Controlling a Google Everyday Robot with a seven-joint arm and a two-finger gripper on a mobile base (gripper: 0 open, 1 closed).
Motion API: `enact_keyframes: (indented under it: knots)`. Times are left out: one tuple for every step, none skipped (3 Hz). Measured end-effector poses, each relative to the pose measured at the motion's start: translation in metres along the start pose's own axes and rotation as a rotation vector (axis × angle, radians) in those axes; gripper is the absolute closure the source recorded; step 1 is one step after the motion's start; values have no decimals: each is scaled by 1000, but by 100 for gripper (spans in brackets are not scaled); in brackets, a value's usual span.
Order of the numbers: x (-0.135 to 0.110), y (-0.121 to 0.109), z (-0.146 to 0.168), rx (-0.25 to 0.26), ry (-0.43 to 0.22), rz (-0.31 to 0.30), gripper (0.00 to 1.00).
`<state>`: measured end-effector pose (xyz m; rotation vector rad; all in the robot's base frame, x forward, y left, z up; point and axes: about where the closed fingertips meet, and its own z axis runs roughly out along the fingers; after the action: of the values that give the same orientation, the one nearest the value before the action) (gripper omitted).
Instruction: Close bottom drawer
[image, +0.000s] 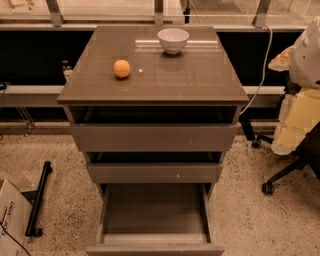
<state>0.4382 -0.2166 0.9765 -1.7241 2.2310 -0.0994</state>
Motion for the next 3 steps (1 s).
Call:
enact_keyframes:
  knots:
    - [0,0,0,0,0,0,0]
    - [-1,-1,-2,10,-3,-1,18]
    - [-4,10,16,-24,-51,-2,41]
